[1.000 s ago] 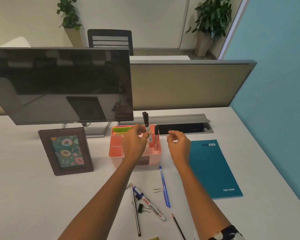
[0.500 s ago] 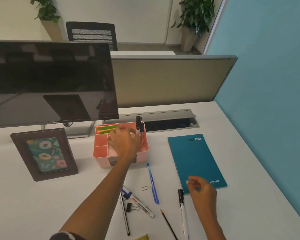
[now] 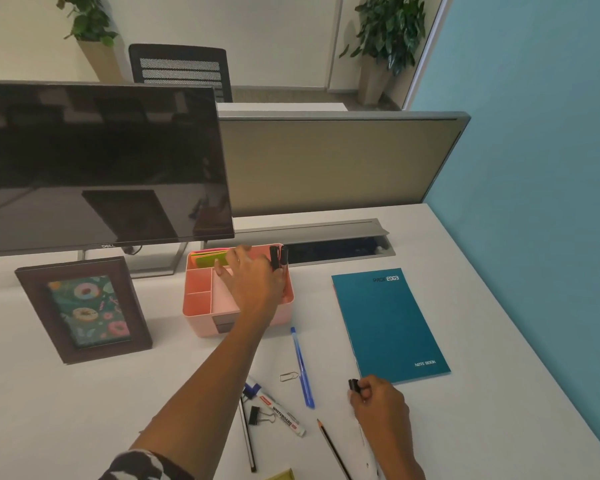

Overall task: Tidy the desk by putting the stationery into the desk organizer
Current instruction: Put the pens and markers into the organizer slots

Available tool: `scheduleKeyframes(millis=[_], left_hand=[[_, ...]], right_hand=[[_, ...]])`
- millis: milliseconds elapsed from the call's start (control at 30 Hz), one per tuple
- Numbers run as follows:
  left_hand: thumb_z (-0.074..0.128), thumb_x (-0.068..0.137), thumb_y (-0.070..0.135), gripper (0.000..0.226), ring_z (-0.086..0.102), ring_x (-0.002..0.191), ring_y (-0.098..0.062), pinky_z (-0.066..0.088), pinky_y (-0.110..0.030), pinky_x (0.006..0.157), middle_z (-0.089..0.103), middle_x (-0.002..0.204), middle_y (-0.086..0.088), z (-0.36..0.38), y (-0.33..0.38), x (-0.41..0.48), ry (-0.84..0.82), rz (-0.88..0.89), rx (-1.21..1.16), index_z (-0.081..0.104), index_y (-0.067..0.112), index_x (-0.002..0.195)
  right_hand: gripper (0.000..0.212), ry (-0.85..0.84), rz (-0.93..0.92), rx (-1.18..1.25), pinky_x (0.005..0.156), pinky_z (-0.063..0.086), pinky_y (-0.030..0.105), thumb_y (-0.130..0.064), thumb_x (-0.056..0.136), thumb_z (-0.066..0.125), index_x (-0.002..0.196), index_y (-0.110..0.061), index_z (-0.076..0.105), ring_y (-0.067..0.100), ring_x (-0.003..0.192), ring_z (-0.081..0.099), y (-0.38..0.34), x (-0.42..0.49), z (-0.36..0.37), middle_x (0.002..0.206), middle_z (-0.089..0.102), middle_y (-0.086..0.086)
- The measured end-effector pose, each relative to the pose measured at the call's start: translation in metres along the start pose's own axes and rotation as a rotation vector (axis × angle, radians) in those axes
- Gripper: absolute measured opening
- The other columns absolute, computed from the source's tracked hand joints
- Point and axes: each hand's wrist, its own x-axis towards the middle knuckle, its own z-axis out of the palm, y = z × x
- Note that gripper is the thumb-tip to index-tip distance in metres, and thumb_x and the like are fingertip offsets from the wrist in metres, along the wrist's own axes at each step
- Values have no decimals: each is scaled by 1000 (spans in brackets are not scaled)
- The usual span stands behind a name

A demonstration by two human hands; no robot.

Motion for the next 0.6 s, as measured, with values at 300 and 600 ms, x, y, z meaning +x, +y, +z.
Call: scheduleKeyframes(millis=[300, 600], left_hand=[[59, 88, 45, 42, 42, 124, -26, 31, -46, 109, 52, 134, -5, -2, -8, -3, 4, 31, -111, 57, 22, 123], [65, 88, 36, 21, 60, 99, -15, 56, -37, 83, 67, 112, 3, -20, -35, -31, 173, 34, -581, 64, 24, 105]], right_hand=[[30, -54, 8, -106, 80, 49, 18, -39, 84, 65, 104, -19, 56, 11, 87, 62, -9, -4, 1, 100, 64, -4], [21, -71, 5, -75, 70, 44, 14, -31, 86, 64, 99, -16, 61, 8, 77, 57, -14, -4, 3, 96, 68, -2]])
